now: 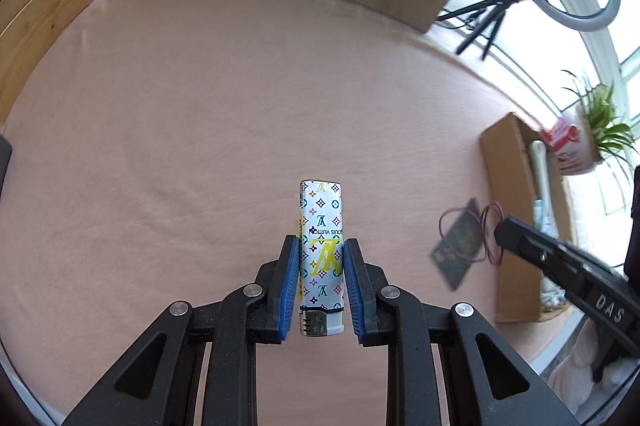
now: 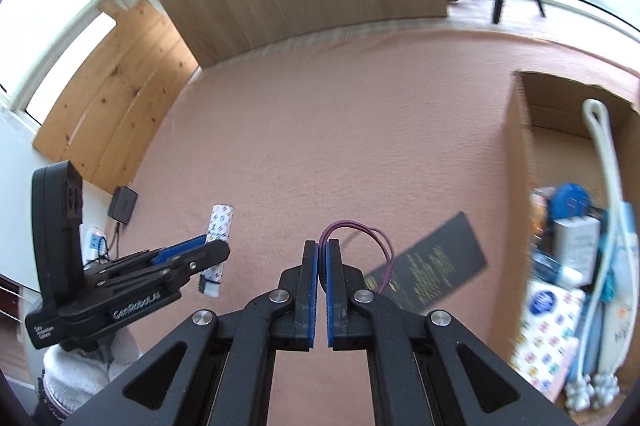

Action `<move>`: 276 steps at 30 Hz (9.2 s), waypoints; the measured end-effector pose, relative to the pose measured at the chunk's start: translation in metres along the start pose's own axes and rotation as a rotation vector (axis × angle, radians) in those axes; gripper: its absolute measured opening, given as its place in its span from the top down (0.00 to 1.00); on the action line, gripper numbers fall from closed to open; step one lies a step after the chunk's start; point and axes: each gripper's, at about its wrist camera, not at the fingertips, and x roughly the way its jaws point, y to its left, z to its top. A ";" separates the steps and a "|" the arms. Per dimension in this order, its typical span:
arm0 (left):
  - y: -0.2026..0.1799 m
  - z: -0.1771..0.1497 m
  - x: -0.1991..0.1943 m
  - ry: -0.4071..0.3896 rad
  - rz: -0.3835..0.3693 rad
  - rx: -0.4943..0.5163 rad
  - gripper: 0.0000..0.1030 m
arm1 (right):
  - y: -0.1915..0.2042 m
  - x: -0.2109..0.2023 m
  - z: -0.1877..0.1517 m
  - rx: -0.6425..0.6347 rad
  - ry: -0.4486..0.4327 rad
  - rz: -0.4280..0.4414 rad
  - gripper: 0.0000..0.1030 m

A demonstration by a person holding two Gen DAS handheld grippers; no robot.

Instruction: Organize objects

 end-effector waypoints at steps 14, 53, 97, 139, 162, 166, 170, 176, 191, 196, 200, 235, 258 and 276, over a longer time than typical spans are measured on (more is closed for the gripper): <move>-0.126 0.014 -0.021 -0.027 -0.129 0.202 0.77 | -0.076 -0.102 -0.025 0.147 -0.171 -0.069 0.97; -0.272 0.003 0.020 0.000 -0.147 0.473 0.43 | -0.142 -0.138 -0.058 0.254 -0.218 -0.186 0.58; -0.172 -0.010 0.094 0.228 -0.003 0.753 0.32 | -0.128 -0.149 -0.115 0.408 -0.218 -0.308 0.50; -0.185 0.010 0.041 0.098 -0.058 0.573 0.48 | -0.143 -0.158 -0.132 0.496 -0.216 -0.306 0.50; -0.285 0.036 0.076 0.084 -0.104 0.596 0.40 | -0.157 -0.166 -0.137 0.496 -0.206 -0.318 0.50; -0.282 0.035 0.072 0.070 -0.099 0.583 0.34 | -0.156 -0.166 -0.134 0.490 -0.206 -0.317 0.50; -0.272 0.037 0.065 0.059 -0.088 0.575 0.34 | -0.151 -0.163 -0.129 0.469 -0.205 -0.313 0.50; -0.240 0.040 0.046 0.039 -0.068 0.538 0.34 | -0.136 -0.155 -0.117 0.430 -0.206 -0.304 0.50; -0.122 0.021 -0.025 -0.047 0.032 0.391 0.33 | -0.055 -0.110 -0.074 0.217 -0.179 -0.233 0.50; -0.091 0.008 -0.049 -0.089 0.071 0.337 0.27 | -0.027 -0.092 -0.063 0.173 -0.181 -0.206 0.50; -0.067 -0.005 -0.065 -0.123 0.106 0.291 0.24 | -0.003 -0.079 -0.056 0.116 -0.176 -0.193 0.50; 0.010 -0.026 -0.079 -0.094 0.179 0.188 0.22 | 0.063 -0.030 -0.050 0.002 -0.120 -0.241 0.50; 0.009 -0.021 -0.075 -0.096 0.190 0.189 0.22 | 0.057 -0.024 -0.047 0.008 -0.110 -0.259 0.50; 0.011 -0.020 -0.073 -0.092 0.186 0.189 0.21 | 0.055 -0.021 -0.046 0.015 -0.098 -0.261 0.50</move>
